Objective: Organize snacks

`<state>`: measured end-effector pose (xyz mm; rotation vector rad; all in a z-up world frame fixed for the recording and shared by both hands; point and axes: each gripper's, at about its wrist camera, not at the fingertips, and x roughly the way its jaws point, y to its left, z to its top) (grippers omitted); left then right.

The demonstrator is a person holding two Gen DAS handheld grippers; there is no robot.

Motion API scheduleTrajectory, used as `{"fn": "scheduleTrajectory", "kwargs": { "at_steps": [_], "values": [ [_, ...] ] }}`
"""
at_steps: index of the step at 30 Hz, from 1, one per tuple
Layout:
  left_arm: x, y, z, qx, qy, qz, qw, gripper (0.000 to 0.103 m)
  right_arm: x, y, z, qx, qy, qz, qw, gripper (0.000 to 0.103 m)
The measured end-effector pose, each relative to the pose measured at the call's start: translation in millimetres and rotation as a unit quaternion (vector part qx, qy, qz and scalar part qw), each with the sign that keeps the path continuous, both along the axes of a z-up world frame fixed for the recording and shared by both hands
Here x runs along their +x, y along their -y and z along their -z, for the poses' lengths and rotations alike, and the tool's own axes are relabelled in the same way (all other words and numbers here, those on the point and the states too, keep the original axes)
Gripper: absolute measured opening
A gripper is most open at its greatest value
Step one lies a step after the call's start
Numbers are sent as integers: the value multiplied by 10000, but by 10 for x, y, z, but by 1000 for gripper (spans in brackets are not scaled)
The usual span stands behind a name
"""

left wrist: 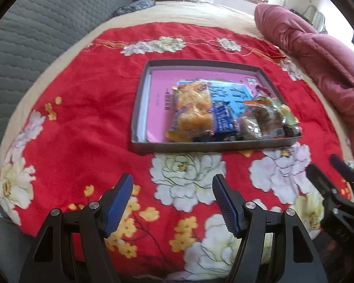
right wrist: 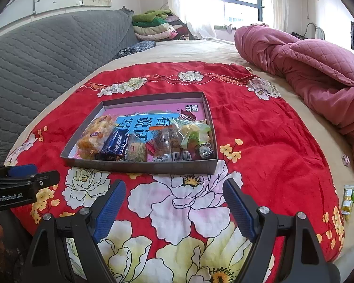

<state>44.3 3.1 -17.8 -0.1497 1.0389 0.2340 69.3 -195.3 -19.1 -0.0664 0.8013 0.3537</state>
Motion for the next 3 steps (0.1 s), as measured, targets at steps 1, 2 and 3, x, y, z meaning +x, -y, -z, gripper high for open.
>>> {"fn": "scheduleTrajectory", "kwargs": {
  "at_steps": [1,2,3],
  "values": [
    [10,-25,7,-1,-2,-25,10000,72,9,0,6,9,4,3,10000,84],
    [23,-66,12,-8,-8,-79,10000,72,19,2,12,27,6,5,10000,84],
    [31,-108,16,-15,13,-130,9999,72,27,8,18,43,11,12,10000,84]
  ]
}}
